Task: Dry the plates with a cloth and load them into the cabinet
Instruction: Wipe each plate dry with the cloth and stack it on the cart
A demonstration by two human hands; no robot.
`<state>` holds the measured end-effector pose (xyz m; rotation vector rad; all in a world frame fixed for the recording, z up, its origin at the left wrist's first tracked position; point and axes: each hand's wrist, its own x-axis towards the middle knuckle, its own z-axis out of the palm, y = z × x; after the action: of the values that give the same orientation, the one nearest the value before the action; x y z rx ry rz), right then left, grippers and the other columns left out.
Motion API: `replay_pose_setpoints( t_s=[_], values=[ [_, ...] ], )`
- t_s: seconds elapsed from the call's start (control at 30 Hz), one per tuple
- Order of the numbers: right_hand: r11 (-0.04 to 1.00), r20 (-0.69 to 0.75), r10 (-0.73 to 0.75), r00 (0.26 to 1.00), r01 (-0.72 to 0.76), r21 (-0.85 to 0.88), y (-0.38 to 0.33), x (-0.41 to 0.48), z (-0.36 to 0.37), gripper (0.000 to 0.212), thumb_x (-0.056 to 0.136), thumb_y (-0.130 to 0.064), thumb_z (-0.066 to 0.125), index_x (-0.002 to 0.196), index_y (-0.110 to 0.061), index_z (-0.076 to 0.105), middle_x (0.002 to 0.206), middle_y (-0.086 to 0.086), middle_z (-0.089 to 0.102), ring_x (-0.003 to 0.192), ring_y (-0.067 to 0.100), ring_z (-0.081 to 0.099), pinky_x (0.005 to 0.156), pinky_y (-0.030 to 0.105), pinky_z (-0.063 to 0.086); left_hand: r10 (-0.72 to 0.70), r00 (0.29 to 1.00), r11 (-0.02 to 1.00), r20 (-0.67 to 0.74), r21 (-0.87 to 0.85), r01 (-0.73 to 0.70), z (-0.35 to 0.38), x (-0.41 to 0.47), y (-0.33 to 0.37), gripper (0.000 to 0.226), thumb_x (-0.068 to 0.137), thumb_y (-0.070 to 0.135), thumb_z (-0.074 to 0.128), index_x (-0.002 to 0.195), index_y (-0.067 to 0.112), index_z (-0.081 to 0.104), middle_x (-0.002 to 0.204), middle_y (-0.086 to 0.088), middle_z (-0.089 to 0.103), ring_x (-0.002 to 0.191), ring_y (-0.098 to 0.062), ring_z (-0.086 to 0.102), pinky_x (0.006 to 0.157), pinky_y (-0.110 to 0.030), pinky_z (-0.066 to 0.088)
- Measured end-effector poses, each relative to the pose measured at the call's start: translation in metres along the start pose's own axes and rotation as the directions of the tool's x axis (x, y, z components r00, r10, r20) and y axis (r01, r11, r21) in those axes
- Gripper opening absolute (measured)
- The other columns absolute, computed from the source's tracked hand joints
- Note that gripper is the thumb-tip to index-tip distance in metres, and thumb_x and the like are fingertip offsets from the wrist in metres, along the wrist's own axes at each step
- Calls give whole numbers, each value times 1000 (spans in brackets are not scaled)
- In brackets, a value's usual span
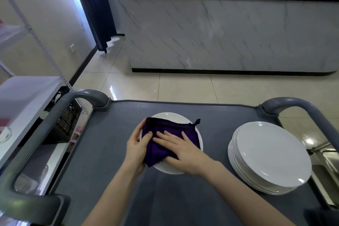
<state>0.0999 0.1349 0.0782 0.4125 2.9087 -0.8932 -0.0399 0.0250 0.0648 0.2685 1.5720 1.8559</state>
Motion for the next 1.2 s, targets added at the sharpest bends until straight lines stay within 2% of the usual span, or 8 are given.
replay_pose_setpoints(
  t_s=[0.23, 0.37, 0.47, 0.63, 0.83, 0.97, 1.07, 1.2],
  values=[
    [954, -146, 246, 958, -266, -137, 35, -24, -5, 53, 103, -48, 36, 154, -37, 27, 164, -17, 6, 152, 8, -1, 122, 44, -5, 12, 995, 998, -95, -58, -18, -15, 11, 2, 41, 100, 2, 50, 130, 29, 58, 129, 7, 63, 110, -10, 65, 88, -30, 55],
    [936, -284, 341, 896, -298, 186, 34, -22, 6, 62, 102, -46, 43, 157, -34, 17, 165, -12, 4, 152, 9, 4, 122, 39, 9, 8, 997, 998, -79, -65, -13, -16, 12, 1, 41, 100, 3, 48, 131, 29, 57, 129, 10, 62, 107, -5, 64, 81, -23, 55],
    [738, -269, 548, 792, -307, 601, 33, -17, 6, 62, 104, -37, 43, 158, -27, 15, 159, -6, 29, 144, 15, 33, 113, 28, 29, -8, 998, 997, -61, -82, 3, -15, 11, 1, 42, 102, 5, 46, 135, 28, 55, 129, 8, 62, 104, -7, 65, 78, -23, 56],
    [193, -17, 685, 728, -159, 968, 32, -11, 9, 27, 106, -21, 38, 117, -21, 63, 111, 6, 72, 94, 21, 69, 66, 34, 57, 2, 1000, 1000, -7, -17, -3, -6, 10, 1, 41, 102, 4, 45, 132, 31, 53, 137, 6, 57, 122, -15, 56, 100, -35, 48],
    [31, -3, 694, 720, -26, 999, 37, -18, 10, 27, 106, -15, 41, 113, -17, 68, 106, 9, 75, 92, 25, 71, 70, 38, 59, -15, 999, 952, 40, 305, 2, -11, 13, 8, 59, 94, 13, 64, 145, 32, 40, 141, 2, 51, 121, -16, 55, 101, -39, 50],
    [55, -31, 696, 717, -11, 998, 44, -25, 11, 27, 105, -13, 42, 118, -15, 65, 105, 10, 74, 87, 24, 71, 65, 36, 57, 430, 859, 504, 276, 717, -482, 0, 5, 19, 62, 84, 22, 74, 141, 24, 49, 140, 7, 46, 130, -10, 40, 113, -32, 33],
    [26, -30, 661, 749, 18, 1000, 45, -28, 10, 25, 104, -10, 45, 123, -13, 61, 102, 11, 75, 81, 24, 72, 64, 38, 58, 118, 715, 116, 689, 706, -699, 21, -6, 10, 52, 95, 46, 53, 145, 35, 43, 150, 7, 43, 141, -15, 34, 117, -36, 26],
    [-16, -36, 571, 820, 56, 998, 43, -30, 1, 28, 102, -5, 48, 127, -12, 59, 113, 19, 71, 90, 31, 70, 66, 43, 59, -124, 753, -111, 646, 745, -657, 22, -1, -7, 54, 102, 56, 24, 152, 51, 5, 163, 19, -7, 152, -12, -9, 123, -47, 1]
  ],
)
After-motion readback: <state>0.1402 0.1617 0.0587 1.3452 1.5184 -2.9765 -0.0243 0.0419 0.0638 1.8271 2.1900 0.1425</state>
